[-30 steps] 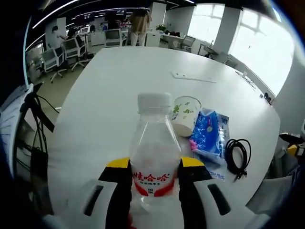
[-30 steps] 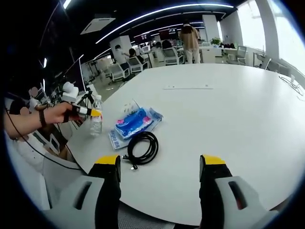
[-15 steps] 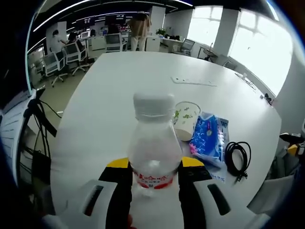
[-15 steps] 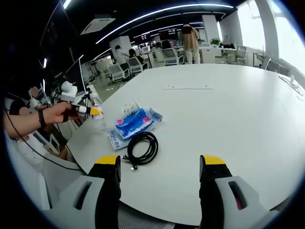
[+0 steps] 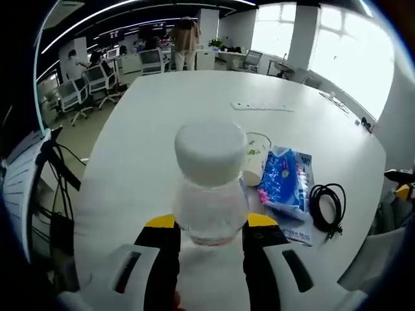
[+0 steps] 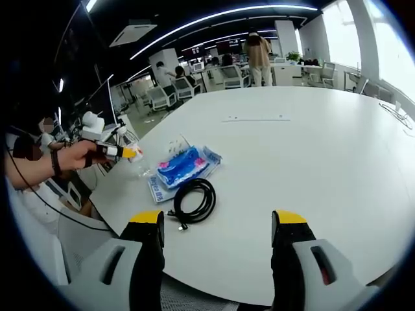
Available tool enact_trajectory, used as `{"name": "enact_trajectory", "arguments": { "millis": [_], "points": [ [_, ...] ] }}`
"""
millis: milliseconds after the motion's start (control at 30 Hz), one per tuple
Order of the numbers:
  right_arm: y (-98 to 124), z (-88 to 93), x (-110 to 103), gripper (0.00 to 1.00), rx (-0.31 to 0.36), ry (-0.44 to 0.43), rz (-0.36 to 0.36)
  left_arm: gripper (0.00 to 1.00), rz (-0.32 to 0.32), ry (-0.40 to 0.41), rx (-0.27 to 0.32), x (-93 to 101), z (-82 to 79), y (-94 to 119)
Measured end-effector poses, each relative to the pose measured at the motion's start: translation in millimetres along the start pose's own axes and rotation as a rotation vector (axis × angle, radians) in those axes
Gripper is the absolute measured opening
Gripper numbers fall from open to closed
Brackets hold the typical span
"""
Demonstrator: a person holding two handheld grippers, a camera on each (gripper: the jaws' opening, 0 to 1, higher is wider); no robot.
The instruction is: Arrange the tabletop items into an orderly group along one side of the table until the central work area is clear of visible clutter.
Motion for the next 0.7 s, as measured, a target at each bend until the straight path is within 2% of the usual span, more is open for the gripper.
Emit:
{"name": "enact_trajectory", "arguments": {
  "millis": [200,367,700],
  "points": [
    [-1.6,0.5,-1.4,0.66,-0.001,0.001,-0.003,0.36,-0.002,-0.018,0.000,0.6,3.9,2.3],
    [-4.0,-0.4,-3.9,0.67,-0.002,0.008,-0.011,0.37,0.003,-0.066,-0.001,4.5,6.0,3.7],
    [-3.3,-5.4,-4.0,0.67,0.009,0.017,-0.013,0.37,0.001,-0.076,-0.013,3.4,5.7,2.3]
  ]
}}
Point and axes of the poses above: the point that each gripper's makers call its tool centre point, and the gripper's own axes: y roughly backward along the fingers, x roughly to its right, z roughly out of its underside, the point moved 10 cm from there along y, roughly backward along the fingers, and after that the axes turned 10 degrees about -z, right-handed, at the moved point
